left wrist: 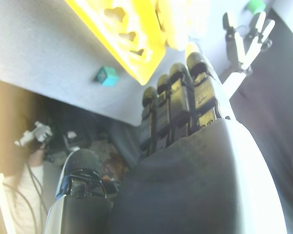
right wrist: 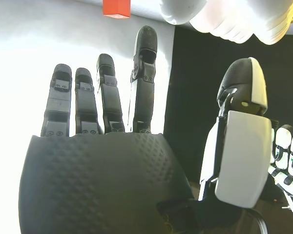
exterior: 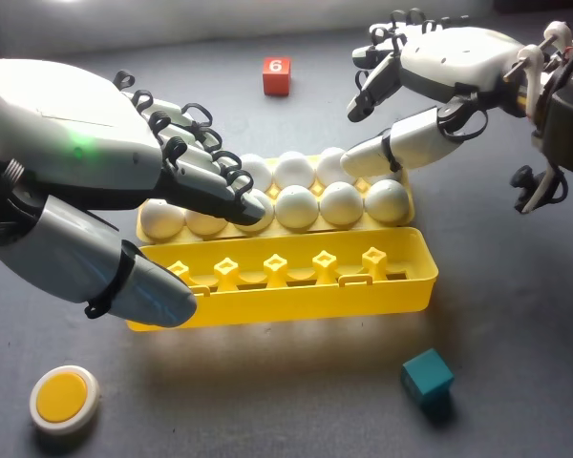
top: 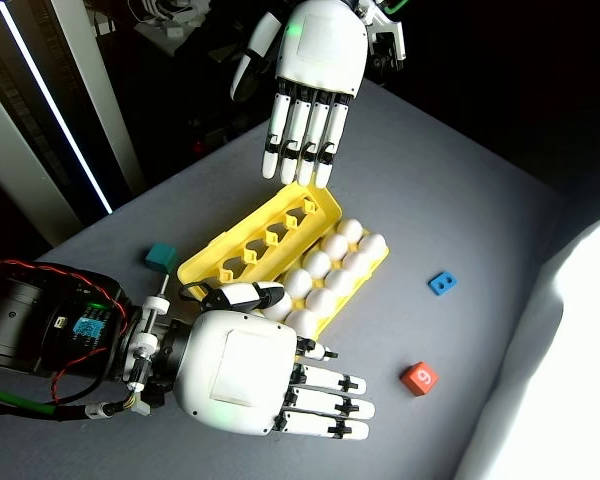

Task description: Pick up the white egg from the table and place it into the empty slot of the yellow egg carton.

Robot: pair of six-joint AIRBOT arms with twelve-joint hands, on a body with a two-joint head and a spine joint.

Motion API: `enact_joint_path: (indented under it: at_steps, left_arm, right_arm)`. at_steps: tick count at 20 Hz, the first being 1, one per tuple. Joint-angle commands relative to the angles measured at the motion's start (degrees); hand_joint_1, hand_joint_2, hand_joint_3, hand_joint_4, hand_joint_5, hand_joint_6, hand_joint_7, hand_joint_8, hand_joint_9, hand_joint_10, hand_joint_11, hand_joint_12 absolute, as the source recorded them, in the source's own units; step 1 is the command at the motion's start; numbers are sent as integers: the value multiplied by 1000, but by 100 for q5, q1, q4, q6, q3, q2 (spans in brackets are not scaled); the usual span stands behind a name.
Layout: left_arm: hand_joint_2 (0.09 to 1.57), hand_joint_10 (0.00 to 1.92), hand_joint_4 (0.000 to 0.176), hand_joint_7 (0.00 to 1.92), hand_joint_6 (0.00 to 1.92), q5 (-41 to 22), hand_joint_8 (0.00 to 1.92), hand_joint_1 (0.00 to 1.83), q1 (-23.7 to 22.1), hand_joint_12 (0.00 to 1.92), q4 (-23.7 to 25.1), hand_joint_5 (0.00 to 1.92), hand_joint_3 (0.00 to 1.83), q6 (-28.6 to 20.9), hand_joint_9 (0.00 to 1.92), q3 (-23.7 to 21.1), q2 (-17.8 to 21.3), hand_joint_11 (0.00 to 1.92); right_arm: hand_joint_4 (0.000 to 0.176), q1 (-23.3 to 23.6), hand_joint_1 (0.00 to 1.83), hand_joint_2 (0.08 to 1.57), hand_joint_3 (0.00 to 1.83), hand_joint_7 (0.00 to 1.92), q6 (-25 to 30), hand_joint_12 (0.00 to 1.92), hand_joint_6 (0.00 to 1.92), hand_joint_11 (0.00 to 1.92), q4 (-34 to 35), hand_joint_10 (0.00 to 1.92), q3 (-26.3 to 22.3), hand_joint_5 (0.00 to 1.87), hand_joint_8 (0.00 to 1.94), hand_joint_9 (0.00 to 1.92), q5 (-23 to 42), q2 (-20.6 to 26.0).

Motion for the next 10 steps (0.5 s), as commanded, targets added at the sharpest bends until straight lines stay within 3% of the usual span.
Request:
enact_joint_path:
  at_steps: [1, 5, 6, 7, 8, 9, 10]
  left_arm:
    - [1245, 1, 0, 180, 3, 329, 1, 0, -65, 279, -232, 175, 2, -4, 155, -23, 19, 0]
    - [1240, 2, 0, 201, 0, 360, 2, 0, -92, 352, -230, 199, 0, -4, 178, 0, 19, 0]
    - [1240, 2, 0, 201, 0, 374, 2, 0, -95, 352, -230, 199, 0, -4, 178, 2, 19, 0]
    - [1244, 5, 0, 163, 4, 373, 3, 0, -100, 236, -230, 162, 1, -4, 134, 1, 19, 0]
    - [1248, 3, 0, 190, 1, 373, 3, 0, -118, 305, -230, 191, 0, -4, 163, -6, 19, 0]
    - [1248, 3, 0, 190, 1, 353, 3, 0, -147, 305, -230, 191, 0, -4, 163, -14, 20, 0]
    - [1244, 3, 0, 186, 2, 337, 3, 0, -162, 295, -230, 189, 0, -4, 158, -19, 20, 0]
  right_arm:
    - [64, 63, 523, 832, 0, 229, 30, 0, 5, 0, 11, 0, -8, 828, 5, 0, 664, 122]
    - [92, -59, 517, 837, 0, 175, 6, 0, 0, 0, -67, 0, -550, 701, 0, 0, 661, 795]
    - [92, -98, 517, 837, 0, 175, -135, 0, 0, 0, -68, 0, -793, 701, 0, 0, 671, 1045]
    - [103, -129, 492, 840, 0, 140, -212, 0, 0, 0, -71, 0, -970, 646, 0, 0, 695, 1238]
    - [111, -150, 459, 841, 0, 114, -239, 0, 0, 0, -71, 0, -1141, 579, 0, 0, 710, 1446]
    - [111, -180, 459, 841, 0, 114, -239, 0, 0, 0, -71, 0, -1310, 579, 0, 0, 710, 1684]
    - [116, -225, 430, 837, 0, 93, -239, 0, 0, 0, -71, 0, -1442, 462, 0, 0, 705, 1894]
